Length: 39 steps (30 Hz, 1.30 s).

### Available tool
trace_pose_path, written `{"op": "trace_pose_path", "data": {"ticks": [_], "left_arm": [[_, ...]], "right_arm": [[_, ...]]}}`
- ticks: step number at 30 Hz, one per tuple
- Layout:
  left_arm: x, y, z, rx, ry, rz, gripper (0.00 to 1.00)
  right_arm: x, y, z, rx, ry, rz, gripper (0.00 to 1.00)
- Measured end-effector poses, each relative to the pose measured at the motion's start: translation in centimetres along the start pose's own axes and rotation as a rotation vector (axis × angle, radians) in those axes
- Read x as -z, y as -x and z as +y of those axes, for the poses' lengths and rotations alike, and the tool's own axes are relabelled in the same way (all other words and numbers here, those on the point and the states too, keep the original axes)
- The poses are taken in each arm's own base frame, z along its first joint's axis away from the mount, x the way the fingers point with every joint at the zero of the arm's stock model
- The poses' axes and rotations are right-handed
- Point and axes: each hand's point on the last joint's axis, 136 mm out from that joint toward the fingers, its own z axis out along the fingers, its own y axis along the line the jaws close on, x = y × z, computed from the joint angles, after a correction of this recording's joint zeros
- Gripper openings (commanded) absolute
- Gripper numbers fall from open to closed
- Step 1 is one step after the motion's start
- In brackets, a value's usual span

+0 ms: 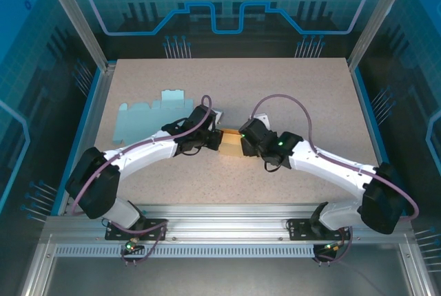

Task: Fold the paper box

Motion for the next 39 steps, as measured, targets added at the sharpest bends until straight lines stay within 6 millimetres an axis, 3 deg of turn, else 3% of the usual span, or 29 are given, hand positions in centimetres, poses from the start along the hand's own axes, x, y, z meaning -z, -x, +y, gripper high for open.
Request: {"op": "trace_pose_path", "data": {"ticks": [6, 13, 18, 26, 30, 33, 35, 39], "left_arm": [[0.0, 0.0, 0.0, -0.005, 0.006, -0.004, 0.0], [0.0, 0.0, -0.1, -0.014, 0.021, -0.009, 0.0], [-0.3, 0.2, -0.2, -0.021, 0.029, -0.021, 0.0], [-0.5, 0.4, -0.4, -0.031, 0.042, -0.038, 0.0], [-0.5, 0.4, -0.5, -0.034, 0.047, -0.043, 0.08], [-0.6, 0.4, -0.6, -0.028, 0.045, -0.046, 0.23], [-0.6, 0.3, -0.6, -0.027, 0.044, -0.044, 0.29], [-0.8, 0.0, -0.4, -0.023, 0.047, -0.049, 0.4]], "right_arm": [[1.1, 1.9, -2.1, -0.121, 0.053, -0.018, 0.71], [0.0, 3.6, -3.2, -0.221, 0.093, 0.017, 0.67], [-1.9, 2.8, -2.7, -0.241, 0.112, 0.085, 0.62], [-3.2, 2.0, -2.5, -0.278, 0.133, 0.099, 0.49], [-3.7, 1.3, -2.5, -0.312, 0.147, 0.09, 0.43], [-3.8, 0.7, -2.5, -0.328, 0.159, 0.078, 0.4], [-4.1, -0.2, -2.7, -0.336, 0.153, 0.09, 0.39], [-4.5, 0.0, -2.6, -0.357, 0.162, 0.066, 0.37]]}}
